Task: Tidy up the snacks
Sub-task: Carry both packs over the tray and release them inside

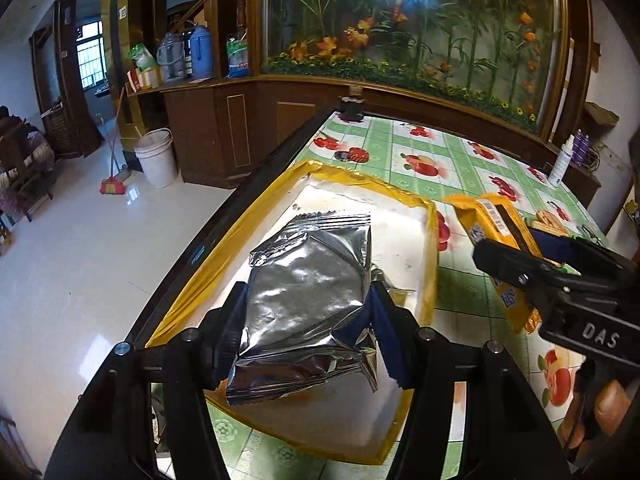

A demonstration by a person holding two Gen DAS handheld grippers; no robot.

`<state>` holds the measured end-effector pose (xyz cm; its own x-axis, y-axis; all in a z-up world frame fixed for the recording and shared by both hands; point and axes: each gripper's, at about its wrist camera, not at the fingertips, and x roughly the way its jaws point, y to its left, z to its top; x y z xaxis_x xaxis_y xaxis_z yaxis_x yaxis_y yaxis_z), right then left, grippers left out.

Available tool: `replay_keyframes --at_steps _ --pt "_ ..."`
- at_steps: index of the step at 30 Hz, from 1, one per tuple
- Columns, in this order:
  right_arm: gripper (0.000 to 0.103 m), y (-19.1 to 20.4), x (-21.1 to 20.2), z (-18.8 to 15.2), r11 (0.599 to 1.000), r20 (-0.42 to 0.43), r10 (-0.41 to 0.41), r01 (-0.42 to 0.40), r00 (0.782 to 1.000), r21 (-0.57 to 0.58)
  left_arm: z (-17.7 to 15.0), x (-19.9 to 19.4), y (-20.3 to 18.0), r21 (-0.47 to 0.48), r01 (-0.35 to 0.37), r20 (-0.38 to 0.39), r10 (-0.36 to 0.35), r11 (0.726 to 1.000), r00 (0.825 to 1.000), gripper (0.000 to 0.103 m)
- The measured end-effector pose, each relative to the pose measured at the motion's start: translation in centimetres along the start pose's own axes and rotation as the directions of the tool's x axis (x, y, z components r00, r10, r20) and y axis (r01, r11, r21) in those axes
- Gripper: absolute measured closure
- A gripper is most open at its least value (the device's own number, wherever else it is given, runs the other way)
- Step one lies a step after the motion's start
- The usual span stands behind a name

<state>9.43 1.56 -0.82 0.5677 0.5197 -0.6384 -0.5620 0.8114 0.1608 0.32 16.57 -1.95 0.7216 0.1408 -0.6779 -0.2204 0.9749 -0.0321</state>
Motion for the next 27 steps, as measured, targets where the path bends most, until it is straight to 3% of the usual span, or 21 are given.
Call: replay_keyframes --at_steps 11,21,24,26,27 --pt "0.032 1.0 8.8 1.9 1.000 -0.102 0.018 -0.020 0.995 -0.012 -1.0 3.9 1.0 -0.017 -0.008 -0.088 0.007 1.000 0.996 0.044" --pt "0.032 1.2 11.4 1.9 0.999 -0.136 0.021 -0.025 0.990 -0.026 -1.3 6.1 1.5 -0.052 -0.016 -0.145 0.009 0.998 0.989 0.043" --pt "0.030 1.3 11.9 1.9 0.999 -0.147 0.034 -0.038 0.989 -0.026 -1.5 6.5 1.6 -0.053 -0.039 -0.161 0.030 0.998 0.987 0.030" --pt "0.028 1.3 11.9 1.8 0.999 -0.149 0.043 -0.046 0.988 -0.019 -1.5 6.4 1.7 -0.065 -0.033 -0.163 0.022 0.997 0.986 0.028" --pt "0.025 1.2 11.7 1.8 0.999 -0.146 0.042 -0.045 0.988 -0.015 -1.4 6.3 1.8 -0.071 -0.041 -0.163 0.028 0.997 0.986 0.020"
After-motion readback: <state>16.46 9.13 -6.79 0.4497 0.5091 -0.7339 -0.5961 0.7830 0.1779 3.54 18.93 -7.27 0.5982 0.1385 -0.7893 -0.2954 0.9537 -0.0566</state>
